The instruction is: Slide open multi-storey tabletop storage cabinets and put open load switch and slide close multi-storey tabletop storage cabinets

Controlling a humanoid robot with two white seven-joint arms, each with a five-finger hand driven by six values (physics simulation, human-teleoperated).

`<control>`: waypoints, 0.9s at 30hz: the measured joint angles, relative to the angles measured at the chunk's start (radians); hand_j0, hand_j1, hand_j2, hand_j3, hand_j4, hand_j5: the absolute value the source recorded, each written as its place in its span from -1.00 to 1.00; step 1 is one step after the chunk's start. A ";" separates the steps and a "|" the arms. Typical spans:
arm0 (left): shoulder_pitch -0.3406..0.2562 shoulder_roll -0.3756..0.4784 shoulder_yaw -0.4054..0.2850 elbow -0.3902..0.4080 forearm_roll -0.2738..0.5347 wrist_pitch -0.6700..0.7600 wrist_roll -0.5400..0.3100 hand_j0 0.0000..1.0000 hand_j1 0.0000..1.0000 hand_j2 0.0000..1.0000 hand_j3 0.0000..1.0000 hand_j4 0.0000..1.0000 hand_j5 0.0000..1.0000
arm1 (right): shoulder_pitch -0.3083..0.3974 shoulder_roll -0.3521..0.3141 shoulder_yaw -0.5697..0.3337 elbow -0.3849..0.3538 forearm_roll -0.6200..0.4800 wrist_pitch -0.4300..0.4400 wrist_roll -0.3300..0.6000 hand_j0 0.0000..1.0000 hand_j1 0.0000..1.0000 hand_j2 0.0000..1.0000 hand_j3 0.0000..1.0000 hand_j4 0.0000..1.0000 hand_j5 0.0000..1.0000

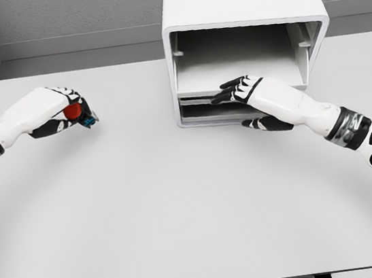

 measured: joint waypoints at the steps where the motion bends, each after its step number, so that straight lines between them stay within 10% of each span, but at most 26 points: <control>1: 0.006 -0.001 0.006 -0.012 0.001 0.000 0.000 -0.03 -0.03 -0.03 -0.03 -0.03 -0.03 | 0.006 -0.001 0.000 -0.001 -0.001 0.000 0.000 0.62 0.62 0.62 0.62 0.62 0.62; 27: 0.040 0.000 0.047 -0.070 0.016 0.001 0.000 -0.02 -0.02 -0.02 -0.02 -0.02 -0.02 | 0.135 -0.095 -0.055 -0.176 -0.010 -0.002 0.000 0.64 0.64 0.64 0.64 0.64 0.64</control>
